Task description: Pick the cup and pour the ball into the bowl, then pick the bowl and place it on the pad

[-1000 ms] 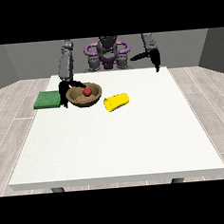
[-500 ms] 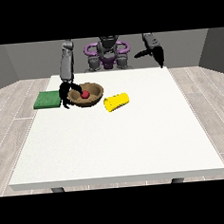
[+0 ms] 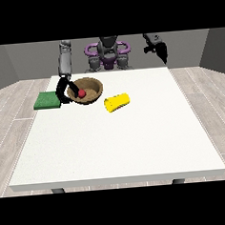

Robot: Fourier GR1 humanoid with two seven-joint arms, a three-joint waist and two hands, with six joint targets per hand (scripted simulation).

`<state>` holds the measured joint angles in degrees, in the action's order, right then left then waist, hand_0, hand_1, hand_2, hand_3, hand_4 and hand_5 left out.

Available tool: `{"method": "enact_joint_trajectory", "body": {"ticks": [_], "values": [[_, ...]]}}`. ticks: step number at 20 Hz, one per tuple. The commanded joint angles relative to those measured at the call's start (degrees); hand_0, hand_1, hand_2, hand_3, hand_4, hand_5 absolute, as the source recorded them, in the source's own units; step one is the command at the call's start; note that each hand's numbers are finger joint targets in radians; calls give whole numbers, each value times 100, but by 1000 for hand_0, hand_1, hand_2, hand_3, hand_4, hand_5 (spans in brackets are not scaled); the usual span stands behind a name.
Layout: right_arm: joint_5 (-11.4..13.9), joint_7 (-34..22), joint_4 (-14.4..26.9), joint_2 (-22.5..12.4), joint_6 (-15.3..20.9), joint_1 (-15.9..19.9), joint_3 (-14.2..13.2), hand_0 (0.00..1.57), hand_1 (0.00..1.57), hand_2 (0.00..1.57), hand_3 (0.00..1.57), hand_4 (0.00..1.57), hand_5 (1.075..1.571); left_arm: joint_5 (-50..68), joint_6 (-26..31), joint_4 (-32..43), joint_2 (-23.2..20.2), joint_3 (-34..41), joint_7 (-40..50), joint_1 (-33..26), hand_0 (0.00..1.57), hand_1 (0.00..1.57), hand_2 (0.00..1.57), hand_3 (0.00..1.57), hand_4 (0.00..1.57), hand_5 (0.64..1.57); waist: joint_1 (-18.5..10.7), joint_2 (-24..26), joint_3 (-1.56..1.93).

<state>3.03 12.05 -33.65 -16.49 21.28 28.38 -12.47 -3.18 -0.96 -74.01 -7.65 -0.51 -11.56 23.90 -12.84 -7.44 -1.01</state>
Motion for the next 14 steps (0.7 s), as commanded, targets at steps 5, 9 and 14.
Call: {"method": "enact_joint_trajectory", "body": {"ticks": [5, 9, 14], "values": [[495, -2466, -430, -321, -362, 869, 696, 1571, 1571, 1571, 874, 798, 1564, 266, 148, 963, -258, 587, -381, -474, 0, 0, 0, 0, 1003, 1407, 934, 977, 90], [217, -2472, -685, -567, -989, 607, 532, 1571, 1571, 1571, 716, 799, 1569, 244, -123, 1085, -338, 837, -371, -578, 0, 0, 0, 0, 997, 1410, 1368, 1026, 98], [165, -2622, -957, -583, -836, 720, 329, 1571, 1571, 1571, 750, 787, 1570, 219, -43, 988, -305, 817, -699, -407, 0, 0, 0, 0, 1024, 1431, 1135, 519, 100]]}}
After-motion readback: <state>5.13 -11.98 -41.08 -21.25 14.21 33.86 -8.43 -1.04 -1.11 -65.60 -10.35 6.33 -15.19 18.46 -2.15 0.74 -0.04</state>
